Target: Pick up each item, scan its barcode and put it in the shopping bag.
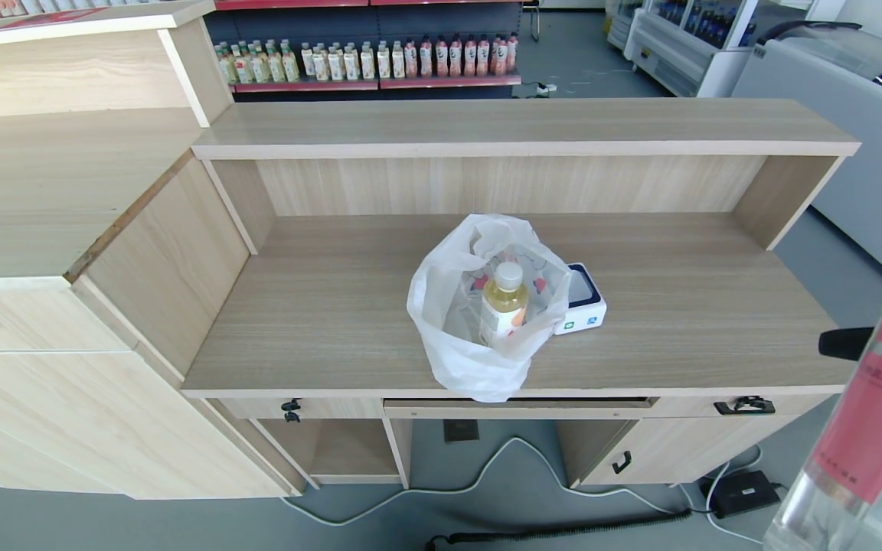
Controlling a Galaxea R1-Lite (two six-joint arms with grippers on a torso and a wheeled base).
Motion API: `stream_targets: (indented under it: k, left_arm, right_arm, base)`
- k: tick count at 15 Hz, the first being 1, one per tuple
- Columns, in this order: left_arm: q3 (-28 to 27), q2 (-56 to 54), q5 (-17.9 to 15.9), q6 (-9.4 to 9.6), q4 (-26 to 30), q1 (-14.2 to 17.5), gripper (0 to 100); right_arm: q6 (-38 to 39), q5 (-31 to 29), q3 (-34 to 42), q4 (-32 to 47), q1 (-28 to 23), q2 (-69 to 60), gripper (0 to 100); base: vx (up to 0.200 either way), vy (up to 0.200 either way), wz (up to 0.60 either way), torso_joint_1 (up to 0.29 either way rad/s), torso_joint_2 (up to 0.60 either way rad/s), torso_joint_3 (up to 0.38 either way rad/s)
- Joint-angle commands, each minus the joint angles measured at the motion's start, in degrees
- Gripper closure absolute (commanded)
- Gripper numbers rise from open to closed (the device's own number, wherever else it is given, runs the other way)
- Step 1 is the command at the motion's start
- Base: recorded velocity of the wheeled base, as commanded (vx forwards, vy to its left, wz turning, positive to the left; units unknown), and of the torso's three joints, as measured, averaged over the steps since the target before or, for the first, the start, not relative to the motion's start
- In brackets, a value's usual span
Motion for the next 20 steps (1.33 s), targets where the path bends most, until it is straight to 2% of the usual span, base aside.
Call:
stream_targets:
  k: [1, 5, 9, 11, 12, 14, 16, 18, 20]
  left_arm:
    - [0.0, 0.0, 0.0, -0.02, 0.0, 0.0, 0]
    - [0.0, 0.0, 0.0, -0.02, 0.0, 0.0, 0]
    - [0.0, 0.0, 0.0, -0.02, 0.0, 0.0, 0]
    - [0.0, 0.0, 0.0, -0.02, 0.0, 0.0, 0]
    - [0.0, 0.0, 0.0, -0.02, 0.0, -0.1, 0]
    - [0.0, 0.0, 0.0, -0.02, 0.0, 0.0, 0]
    - [0.0, 0.0, 0.0, -0.02, 0.0, 0.0, 0]
    - [0.0, 0.0, 0.0, -0.02, 0.0, 0.0, 0]
    - [0.0, 0.0, 0.0, -0.02, 0.0, 0.0, 0]
  right_arm:
    - [0.0, 0.0, -0.3, 0.0, 0.0, 0.4, 100]
    - [-0.1, 0.0, 0.7, -0.2, -0.3, 0.8, 100]
    - [-0.1, 0.0, 0.7, -3.8, -1.1, 3.0, 100]
    - [-3.5, -0.5, 2.3, -5.5, -3.4, 3.6, 100]
    - [-9.0, -0.6, 4.9, -8.7, -7.0, 4.5, 100]
    - [-23.4, -0.5, 11.3, -20.7, -17.8, 8.4, 100]
    - [-29.4, -0.5, 17.9, -37.6, -27.4, 13.2, 100]
    - [-36.2, -0.5, 21.9, -50.1, -37.3, 19.4, 100]
    - [-42.0, -0.5, 21.9, -58.9, -43.6, 26.0, 100]
  base:
    - [0.0, 0.0, 0.0, 0.0, 0.0, 0.0]
    - [0.0, 0.0, 0.0, 0.0, 0.0, 0.0]
    - [0.0, 0.0, 0.0, 0.0, 0.0, 0.0]
    - [0.0, 0.0, 0.0, 0.0, 0.0, 0.0]
    - [0.0, 0.0, 0.0, 0.0, 0.0, 0.0]
    - [0.0, 0.0, 0.0, 0.0, 0.0, 0.0]
    - [0.0, 0.0, 0.0, 0.0, 0.0, 0.0]
    - [0.0, 0.0, 0.0, 0.0, 0.0, 0.0]
    - [0.0, 0.0, 0.0, 0.0, 0.0, 0.0]
